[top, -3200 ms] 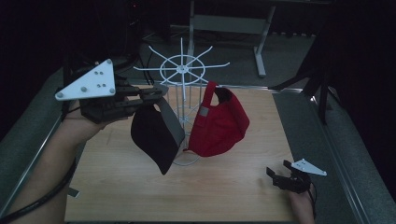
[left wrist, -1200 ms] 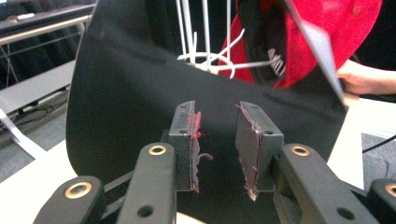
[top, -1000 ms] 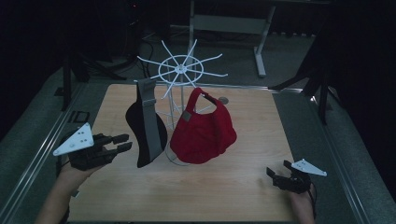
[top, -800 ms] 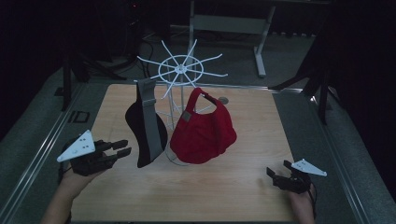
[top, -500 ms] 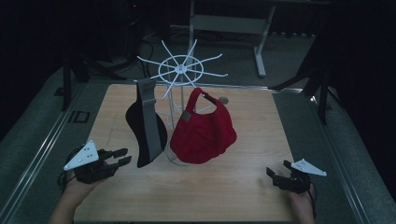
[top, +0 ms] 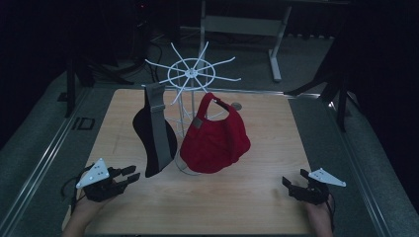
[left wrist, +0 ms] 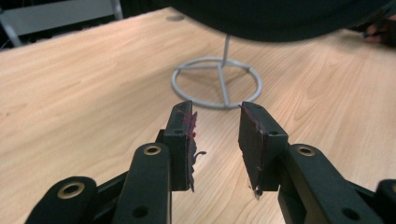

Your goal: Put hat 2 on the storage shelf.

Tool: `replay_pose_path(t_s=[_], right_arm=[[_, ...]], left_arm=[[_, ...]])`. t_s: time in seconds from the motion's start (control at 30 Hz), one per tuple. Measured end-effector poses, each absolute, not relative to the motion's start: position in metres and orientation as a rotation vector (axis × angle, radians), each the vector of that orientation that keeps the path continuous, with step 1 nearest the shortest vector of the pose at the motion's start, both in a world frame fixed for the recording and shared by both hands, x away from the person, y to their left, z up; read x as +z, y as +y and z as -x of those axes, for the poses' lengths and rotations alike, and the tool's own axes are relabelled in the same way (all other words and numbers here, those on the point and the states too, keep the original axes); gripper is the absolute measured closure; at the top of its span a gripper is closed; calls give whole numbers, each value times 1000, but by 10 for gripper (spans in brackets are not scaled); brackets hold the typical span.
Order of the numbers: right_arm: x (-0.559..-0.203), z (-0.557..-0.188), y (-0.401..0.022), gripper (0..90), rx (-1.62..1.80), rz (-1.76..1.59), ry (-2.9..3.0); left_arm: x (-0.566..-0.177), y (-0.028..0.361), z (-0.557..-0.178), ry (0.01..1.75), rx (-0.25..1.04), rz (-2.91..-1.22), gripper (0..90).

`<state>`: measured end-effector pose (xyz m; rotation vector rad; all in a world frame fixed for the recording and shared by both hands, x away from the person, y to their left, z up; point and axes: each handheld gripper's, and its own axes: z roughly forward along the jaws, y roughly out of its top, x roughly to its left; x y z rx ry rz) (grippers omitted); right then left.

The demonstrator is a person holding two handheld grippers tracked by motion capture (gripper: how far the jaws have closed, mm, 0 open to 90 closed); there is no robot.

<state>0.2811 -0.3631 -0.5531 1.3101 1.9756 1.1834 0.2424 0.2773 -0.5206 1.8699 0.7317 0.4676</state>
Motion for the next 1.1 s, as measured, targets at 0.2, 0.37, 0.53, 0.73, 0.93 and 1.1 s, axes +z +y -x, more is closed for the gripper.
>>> replay_pose_path(t_s=[0.2,0.37,0.53,0.73,0.93,1.1], right_arm=[[-553,-281,-363,137,1183,-1318,1967],[-554,-281,-363,137,1166,-1314,1967],[-555,-281,-363,137,1165,-1313,1965],[-555,-281,-363,137,1169,-1318,1964],[-555,-281,-363,137,1170,-1319,1965],[-555,-281,-363,137,1169,-1321,1964]], left_arm=[[-532,279,-241,742,480,-1897,660],[-541,282,-240,777,499,-1892,645],[-545,286,-241,844,511,-1887,544],[-552,286,-242,911,517,-1878,272],[-556,286,-243,981,562,-1834,113],[-559,285,-243,1010,576,-1839,64]])
